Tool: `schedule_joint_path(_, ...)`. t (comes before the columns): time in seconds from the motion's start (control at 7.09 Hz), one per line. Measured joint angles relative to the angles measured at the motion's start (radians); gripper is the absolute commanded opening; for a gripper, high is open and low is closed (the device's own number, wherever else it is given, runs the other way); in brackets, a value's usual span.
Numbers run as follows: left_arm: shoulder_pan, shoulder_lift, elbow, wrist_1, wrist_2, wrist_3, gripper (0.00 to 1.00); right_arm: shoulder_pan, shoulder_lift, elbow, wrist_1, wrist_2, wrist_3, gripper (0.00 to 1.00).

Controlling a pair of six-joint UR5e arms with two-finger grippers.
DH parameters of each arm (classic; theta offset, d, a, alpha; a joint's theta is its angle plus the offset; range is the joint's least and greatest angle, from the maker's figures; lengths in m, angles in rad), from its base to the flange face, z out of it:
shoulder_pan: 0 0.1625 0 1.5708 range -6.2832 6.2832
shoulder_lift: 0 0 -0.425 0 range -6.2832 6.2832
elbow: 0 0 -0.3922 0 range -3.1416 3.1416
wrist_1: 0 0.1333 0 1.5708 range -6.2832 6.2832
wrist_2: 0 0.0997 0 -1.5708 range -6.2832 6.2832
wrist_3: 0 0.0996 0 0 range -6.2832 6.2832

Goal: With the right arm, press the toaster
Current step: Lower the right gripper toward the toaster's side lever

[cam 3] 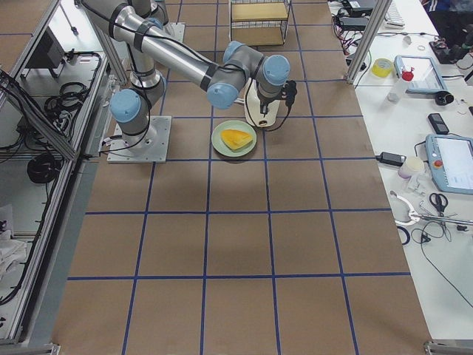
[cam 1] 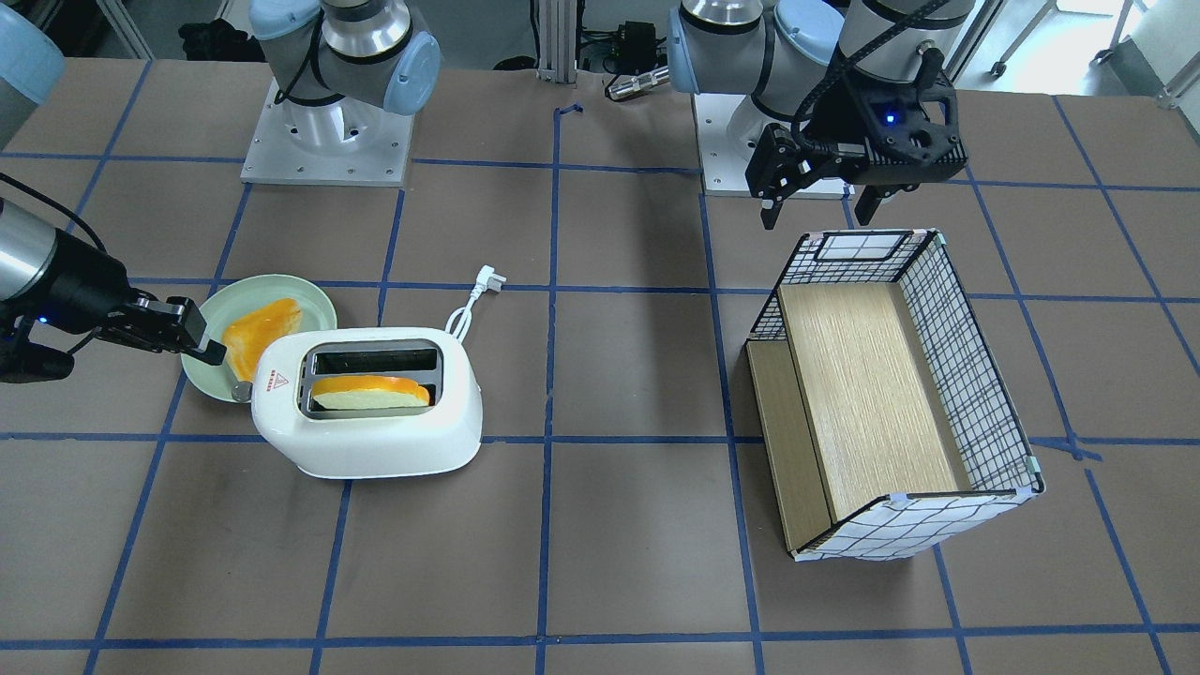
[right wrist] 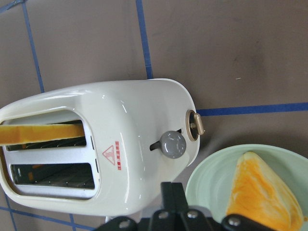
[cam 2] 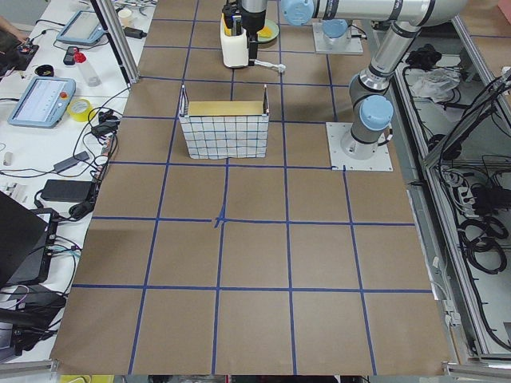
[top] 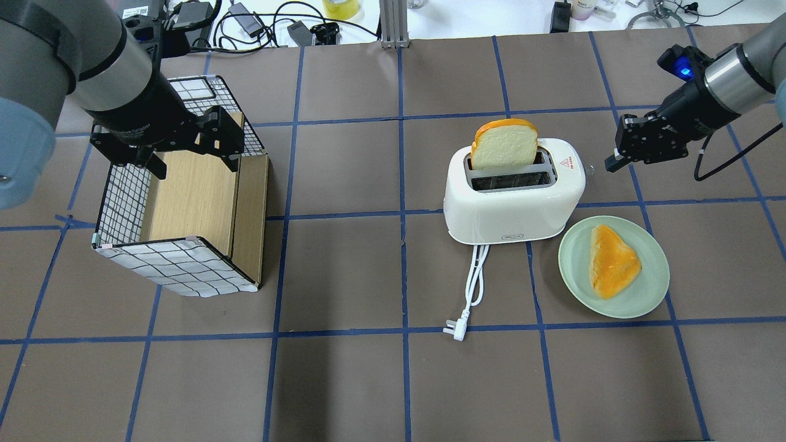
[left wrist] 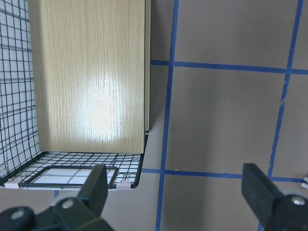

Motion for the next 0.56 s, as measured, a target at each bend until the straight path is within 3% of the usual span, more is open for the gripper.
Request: schedule_joint_path(0.56,0.000,0.000,0.000,0.000,0.000,0.000,1.00,0.000,0.035,0.004,-0.030,0.034,-0.002,0.00)
